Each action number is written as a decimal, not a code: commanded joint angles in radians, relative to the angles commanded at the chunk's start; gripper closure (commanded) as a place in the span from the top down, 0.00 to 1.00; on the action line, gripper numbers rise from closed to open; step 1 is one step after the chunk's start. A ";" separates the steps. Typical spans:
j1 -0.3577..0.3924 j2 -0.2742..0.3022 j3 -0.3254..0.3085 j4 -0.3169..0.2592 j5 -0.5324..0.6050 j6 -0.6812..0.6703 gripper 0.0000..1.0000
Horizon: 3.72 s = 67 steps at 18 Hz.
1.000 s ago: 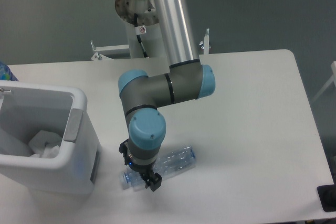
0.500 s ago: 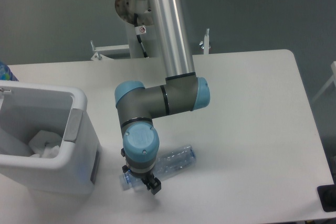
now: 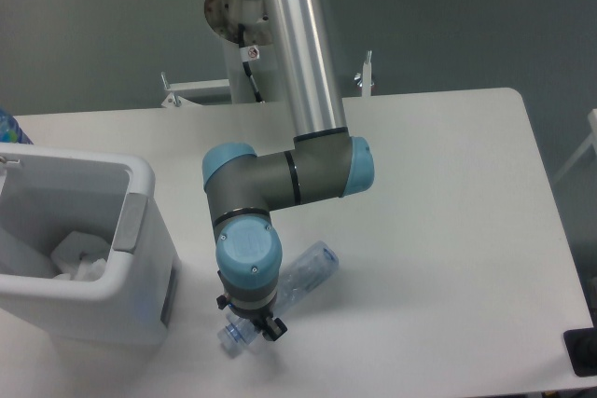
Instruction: Place the trash in the trash can
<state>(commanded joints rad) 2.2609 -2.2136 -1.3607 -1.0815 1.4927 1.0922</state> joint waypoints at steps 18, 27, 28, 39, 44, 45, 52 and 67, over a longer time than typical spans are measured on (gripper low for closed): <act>0.187 0.184 0.092 0.006 -0.670 -0.142 0.34; 0.175 0.265 0.201 0.009 -0.982 -0.379 0.33; 0.171 0.281 0.198 0.009 -1.002 -0.385 0.33; -0.053 0.325 0.080 0.120 -1.046 -0.416 0.40; -0.069 0.342 -0.020 0.207 -1.046 -0.407 0.69; -0.069 0.341 -0.024 0.209 -1.046 -0.407 0.91; -0.018 0.341 -0.023 0.210 -1.045 -0.408 1.00; 0.342 0.227 -0.095 0.209 -0.668 -0.192 1.00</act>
<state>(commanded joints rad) 2.6032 -1.9865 -1.4557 -0.8728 0.8247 0.9003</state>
